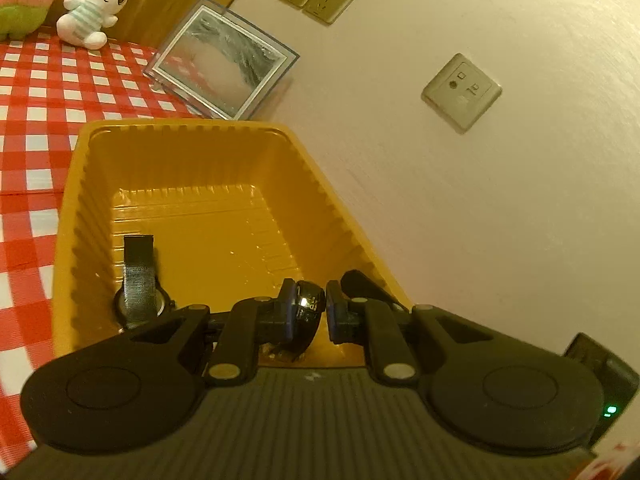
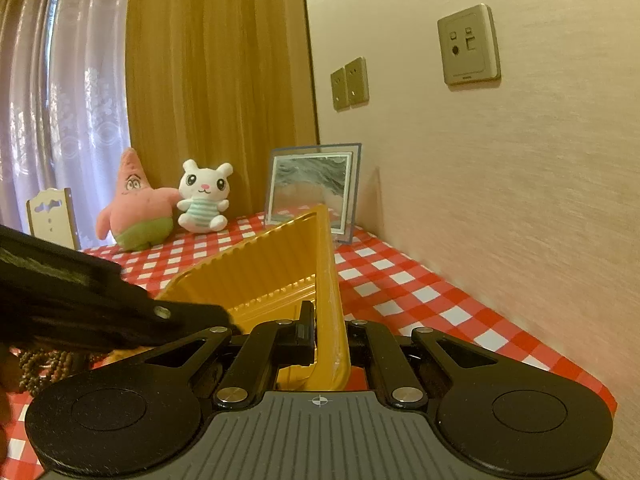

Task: Organize jewelry
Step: 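Carry the black watch into the yellow tray and open the left tool, then move the open left tool back over the jewelry pile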

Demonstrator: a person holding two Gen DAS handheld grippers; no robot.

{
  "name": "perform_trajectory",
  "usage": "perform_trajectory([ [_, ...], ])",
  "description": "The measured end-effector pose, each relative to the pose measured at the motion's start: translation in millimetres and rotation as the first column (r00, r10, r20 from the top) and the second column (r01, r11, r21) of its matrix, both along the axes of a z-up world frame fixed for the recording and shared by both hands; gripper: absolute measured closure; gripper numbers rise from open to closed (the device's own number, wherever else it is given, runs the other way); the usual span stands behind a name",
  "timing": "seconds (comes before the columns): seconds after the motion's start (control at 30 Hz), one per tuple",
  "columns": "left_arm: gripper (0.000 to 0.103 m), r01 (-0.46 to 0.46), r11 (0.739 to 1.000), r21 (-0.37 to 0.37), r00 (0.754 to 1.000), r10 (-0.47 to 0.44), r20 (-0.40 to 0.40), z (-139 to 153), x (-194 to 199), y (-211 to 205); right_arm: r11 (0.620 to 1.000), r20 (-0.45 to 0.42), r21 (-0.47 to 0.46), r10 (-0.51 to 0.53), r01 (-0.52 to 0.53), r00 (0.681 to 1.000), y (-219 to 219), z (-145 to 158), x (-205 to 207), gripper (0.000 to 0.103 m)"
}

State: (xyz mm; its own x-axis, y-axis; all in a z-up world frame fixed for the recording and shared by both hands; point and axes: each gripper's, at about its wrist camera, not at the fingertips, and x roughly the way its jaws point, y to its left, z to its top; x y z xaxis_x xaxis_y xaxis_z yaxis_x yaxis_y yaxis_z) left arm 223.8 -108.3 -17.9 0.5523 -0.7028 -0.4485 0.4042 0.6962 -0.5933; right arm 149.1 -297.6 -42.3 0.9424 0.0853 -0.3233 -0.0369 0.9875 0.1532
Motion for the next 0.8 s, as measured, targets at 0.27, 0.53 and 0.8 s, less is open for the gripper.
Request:
perform_trajectory([
  [0.27,0.084,-0.069,0.997,0.037,0.996,0.071,-0.048,-6.4,17.3,3.5,1.0,-0.016,0.012,-0.009,0.009,1.0,-3.5,-2.3,1.9,0.097],
  [0.53,0.077,-0.156,0.986,0.058,0.988,0.156,0.004,6.8,11.7,32.9,1.0,-0.023,0.008,-0.013,0.014,1.0,-4.8,-3.4,3.8,0.097],
  [0.8,0.077,-0.336,0.935,0.111,0.941,0.329,0.073,24.2,-14.7,101.8,1.0,-0.025,0.008,-0.015,0.015,1.0,-4.4,-3.2,4.8,0.097],
])
